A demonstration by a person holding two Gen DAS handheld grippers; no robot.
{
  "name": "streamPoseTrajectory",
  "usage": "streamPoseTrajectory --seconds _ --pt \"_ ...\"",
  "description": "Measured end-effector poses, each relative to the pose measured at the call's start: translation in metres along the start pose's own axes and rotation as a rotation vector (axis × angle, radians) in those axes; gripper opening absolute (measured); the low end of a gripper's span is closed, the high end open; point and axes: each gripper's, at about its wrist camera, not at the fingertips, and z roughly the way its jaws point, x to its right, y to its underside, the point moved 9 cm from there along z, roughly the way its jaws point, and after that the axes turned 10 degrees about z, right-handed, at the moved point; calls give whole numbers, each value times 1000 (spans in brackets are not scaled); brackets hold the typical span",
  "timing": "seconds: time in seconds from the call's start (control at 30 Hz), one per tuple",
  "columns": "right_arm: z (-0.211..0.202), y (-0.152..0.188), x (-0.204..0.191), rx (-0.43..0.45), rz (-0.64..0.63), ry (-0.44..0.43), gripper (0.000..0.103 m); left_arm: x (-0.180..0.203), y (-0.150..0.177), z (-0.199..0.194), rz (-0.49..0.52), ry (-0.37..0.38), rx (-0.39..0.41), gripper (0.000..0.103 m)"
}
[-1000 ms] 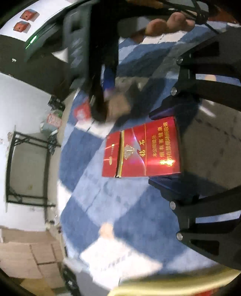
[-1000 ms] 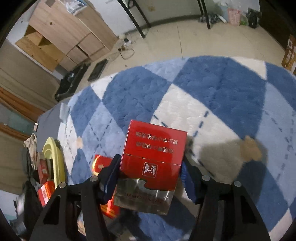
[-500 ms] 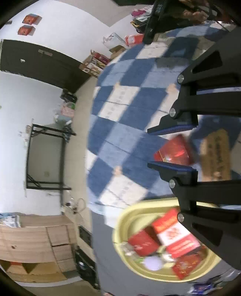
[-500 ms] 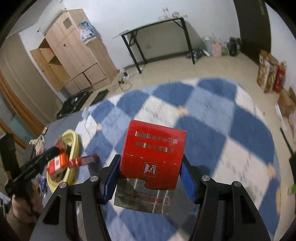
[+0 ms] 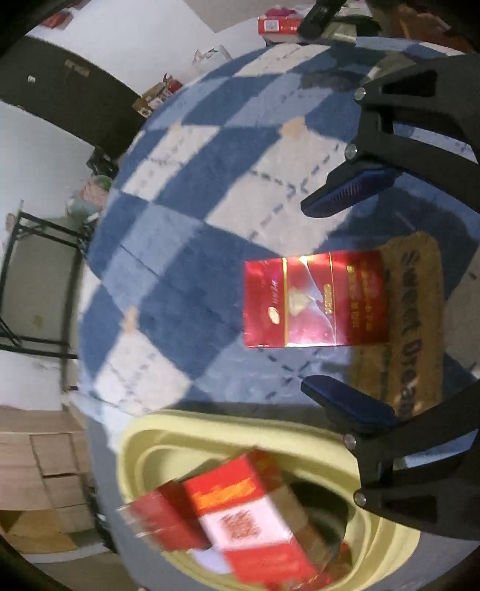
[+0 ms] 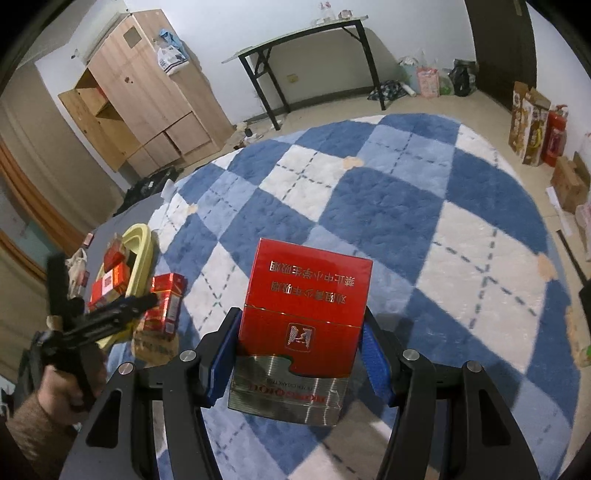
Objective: Organize rigid objects
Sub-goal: 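Carry both held boxes to the yellow tray and release them inside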
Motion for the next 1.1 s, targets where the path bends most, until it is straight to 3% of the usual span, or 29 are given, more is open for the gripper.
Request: streamPoseTrajectory --seconds 0.03,0.1,0.13,0.3,0.43,0.57,0.63,0.93,1.1 --pt "5 1 1 -6 4 -2 60 2 2 6 4 6 -7 84" --pt "18 1 4 -17 1 5 60 9 9 18 9 41 -41 59" --pt "21 1 5 -21 -1 10 60 11 12 22 10 37 -58 59" --pt "32 4 4 -35 -5 26 60 20 1 -1 73 -7 12 58" --pt "22 0 -4 -4 -41 30 60 14 -27 -68 75 -5 126 58" --pt "7 0 -17 38 -90 17 60 -2 -45 -145 139 -93 264 58" --pt "4 2 -23 49 -109 9 60 -18 -43 -174 111 -107 297 58" --pt "7 19 -49 32 -224 5 60 -97 -24 -201 -25 -172 280 59" --pt "13 30 -123 1 -340 -83 60 -157 -18 -187 -143 -213 254 59"
